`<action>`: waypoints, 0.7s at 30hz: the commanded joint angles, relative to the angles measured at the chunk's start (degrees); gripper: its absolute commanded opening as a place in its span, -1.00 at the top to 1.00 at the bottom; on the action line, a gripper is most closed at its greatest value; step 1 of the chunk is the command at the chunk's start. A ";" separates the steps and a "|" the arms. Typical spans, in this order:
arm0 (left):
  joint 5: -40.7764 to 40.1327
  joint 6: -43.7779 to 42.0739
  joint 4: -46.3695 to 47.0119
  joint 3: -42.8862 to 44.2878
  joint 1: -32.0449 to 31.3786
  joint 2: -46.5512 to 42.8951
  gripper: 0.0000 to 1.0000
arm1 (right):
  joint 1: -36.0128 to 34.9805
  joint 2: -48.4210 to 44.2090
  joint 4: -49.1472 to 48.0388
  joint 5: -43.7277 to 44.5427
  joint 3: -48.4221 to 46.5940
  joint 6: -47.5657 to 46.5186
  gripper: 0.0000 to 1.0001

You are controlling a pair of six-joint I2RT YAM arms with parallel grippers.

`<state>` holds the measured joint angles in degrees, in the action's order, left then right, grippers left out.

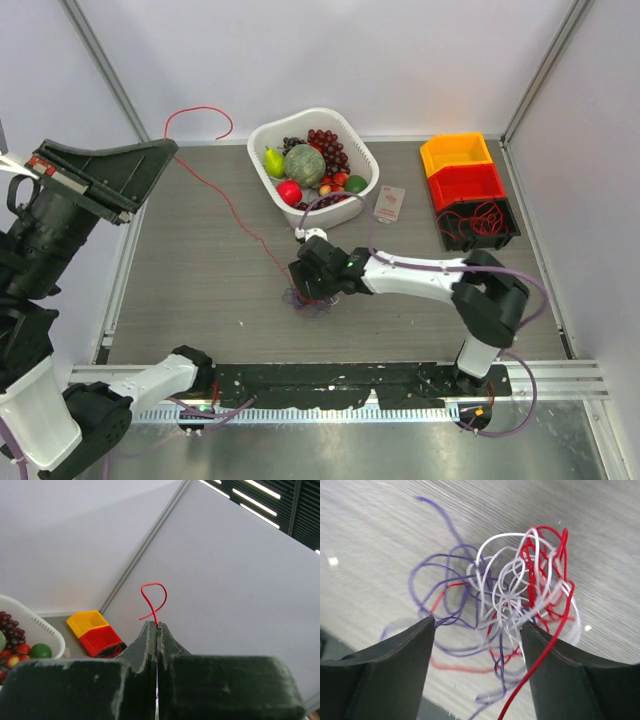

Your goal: Untangle the cables

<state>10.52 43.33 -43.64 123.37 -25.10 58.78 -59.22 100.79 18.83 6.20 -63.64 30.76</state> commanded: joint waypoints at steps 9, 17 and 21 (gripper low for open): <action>3.10 5.97 4.35 -10.87 0.14 0.98 1.00 | 17.04 -29.42 4.91 -27.81 -10.10 -11.50 -0.69; 4.33 6.85 3.38 -8.15 0.14 3.09 1.00 | 10.80 -31.63 -16.80 -29.00 -3.08 -13.70 -0.69; 5.56 7.12 3.21 -6.57 0.05 3.71 1.00 | 7.02 -25.58 -22.59 -21.16 -1.67 -14.86 -0.68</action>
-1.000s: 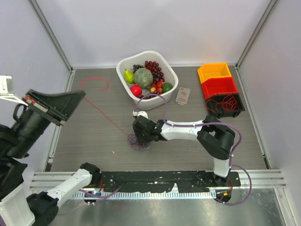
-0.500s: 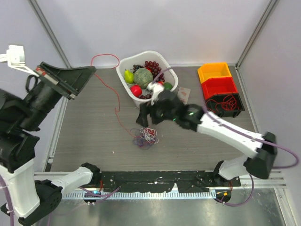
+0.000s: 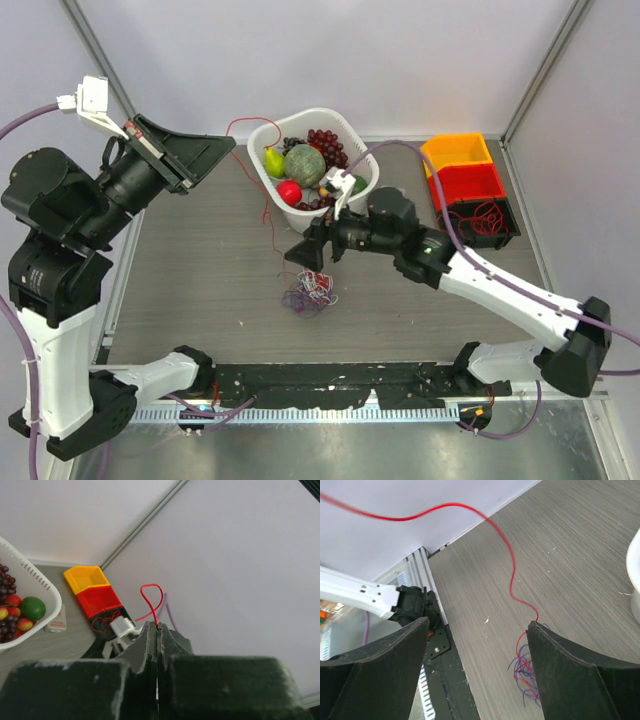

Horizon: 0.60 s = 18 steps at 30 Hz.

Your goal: Untangle the cables

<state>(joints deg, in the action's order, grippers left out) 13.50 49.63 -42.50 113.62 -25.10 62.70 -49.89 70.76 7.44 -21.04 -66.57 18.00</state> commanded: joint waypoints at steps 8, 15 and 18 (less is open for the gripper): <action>3.29 1.35 2.60 3.18 0.05 -0.56 1.00 | -6.98 15.01 -19.39 19.71 -1.19 3.87 -0.44; -3.20 -2.07 -4.16 1.44 0.05 -3.19 1.00 | -6.89 8.71 -14.22 29.56 -2.43 8.11 0.98; -5.93 -2.52 -7.94 -4.00 0.14 -4.95 1.00 | -6.89 2.64 -7.90 32.28 -4.97 8.80 0.99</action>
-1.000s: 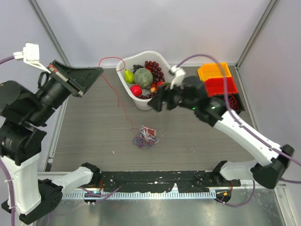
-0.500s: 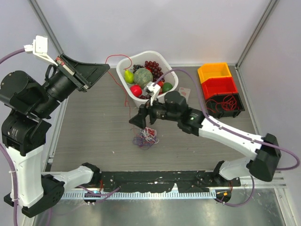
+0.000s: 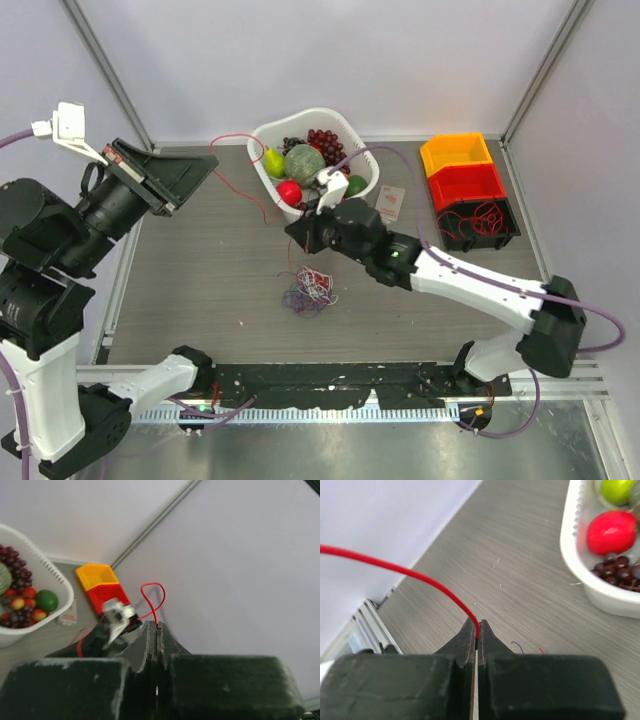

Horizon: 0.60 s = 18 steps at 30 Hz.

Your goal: Untangle the cables

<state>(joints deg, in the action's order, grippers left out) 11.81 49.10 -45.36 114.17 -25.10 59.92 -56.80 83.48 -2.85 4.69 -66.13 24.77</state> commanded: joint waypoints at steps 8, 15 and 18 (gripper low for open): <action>5.19 3.44 4.71 -28.26 0.14 -4.55 1.00 | 0.02 -15.90 13.92 14.90 -24.29 5.97 0.99; 17.18 9.88 19.79 -41.92 -2.05 0.10 0.77 | 0.02 -10.54 21.56 16.58 -48.71 4.32 0.99; 19.12 8.12 17.42 -42.10 -2.84 2.74 0.35 | 0.02 -11.93 23.42 21.67 -49.11 1.17 0.99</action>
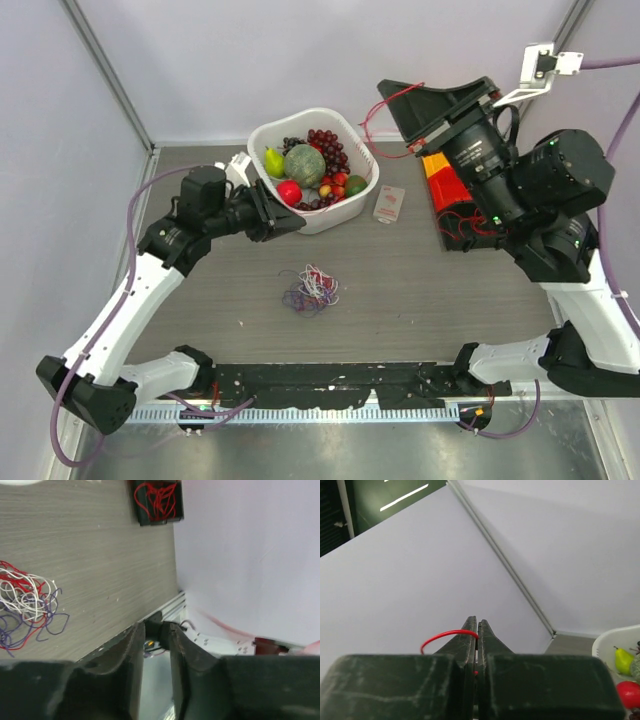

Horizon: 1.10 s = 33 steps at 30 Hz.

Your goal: Untangle the cables

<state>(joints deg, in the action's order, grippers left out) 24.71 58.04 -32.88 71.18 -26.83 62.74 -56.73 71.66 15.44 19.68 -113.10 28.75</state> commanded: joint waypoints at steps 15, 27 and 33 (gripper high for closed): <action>0.43 -10.23 -7.55 -2.00 -3.58 0.28 -0.37 | 0.92 -6.80 19.10 49.55 7.97 -22.84 0.99; -1.15 -13.30 -10.80 -2.36 -3.58 -2.97 -0.45 | 33.06 -3.72 26.39 33.60 19.22 -14.87 0.99; -2.03 -15.50 -12.99 -2.01 -3.58 -3.94 -0.46 | 46.70 -0.65 24.72 26.20 24.23 -10.66 0.99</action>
<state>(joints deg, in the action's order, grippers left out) 23.33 45.45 -44.05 67.59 -30.30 60.36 -16.16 70.28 41.32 51.03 -90.80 13.96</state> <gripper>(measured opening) 0.728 0.037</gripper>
